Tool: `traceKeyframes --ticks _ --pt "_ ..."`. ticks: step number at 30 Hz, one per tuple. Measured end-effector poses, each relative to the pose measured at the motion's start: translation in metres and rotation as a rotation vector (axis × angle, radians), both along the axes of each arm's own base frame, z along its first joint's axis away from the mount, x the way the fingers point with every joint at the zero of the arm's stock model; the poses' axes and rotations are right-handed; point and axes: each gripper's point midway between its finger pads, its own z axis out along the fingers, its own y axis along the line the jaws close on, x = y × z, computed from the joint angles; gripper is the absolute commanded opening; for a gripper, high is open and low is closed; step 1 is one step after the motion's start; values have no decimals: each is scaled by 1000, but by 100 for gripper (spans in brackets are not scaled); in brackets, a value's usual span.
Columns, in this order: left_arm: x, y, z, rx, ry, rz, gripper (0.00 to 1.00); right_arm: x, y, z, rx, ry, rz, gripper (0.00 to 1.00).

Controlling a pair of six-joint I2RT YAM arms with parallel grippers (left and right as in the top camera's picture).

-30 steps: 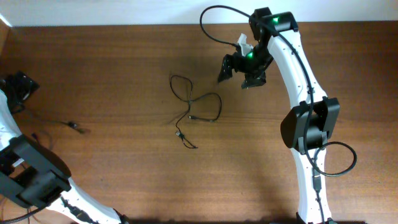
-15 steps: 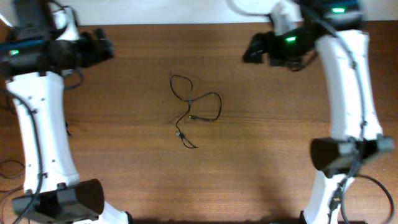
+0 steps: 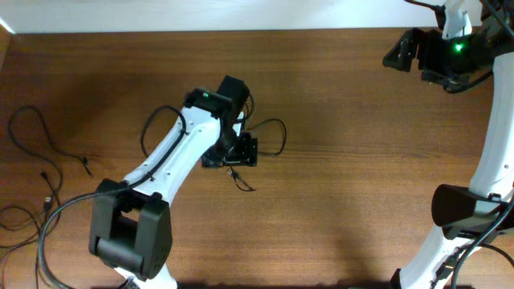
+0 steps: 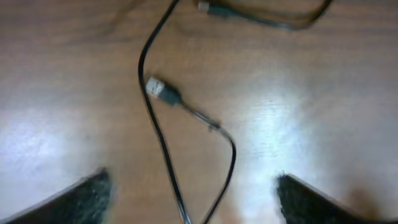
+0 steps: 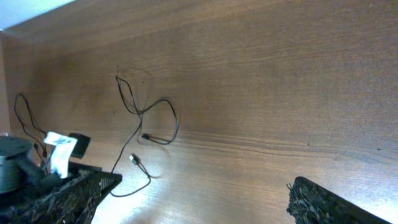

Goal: Untangle cables

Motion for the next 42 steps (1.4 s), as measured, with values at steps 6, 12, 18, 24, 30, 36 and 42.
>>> traceKeyframes --ticks 6,12,18,24,30,36,42 --pt "28 -12 -33 -54 -137 47 11 2 0 -4 2 10 0 99" --pt "121 -9 -9 0 -560 114 48 3 -1 -7 3 19 0 99" --pt "156 -19 -79 17 -592 124 77 4 -1 -9 4 23 0 99" --pt "166 -22 -83 19 -616 122 5 4 -1 -9 4 23 0 98" --pt "183 -3 -59 31 -648 79 0 4 -1 -9 4 23 0 99" --pt "197 162 256 77 -1340 406 0 4 -1 -9 4 23 0 99" --pt "153 411 249 588 -1359 927 5 -1 13 -34 16 112 31 98"
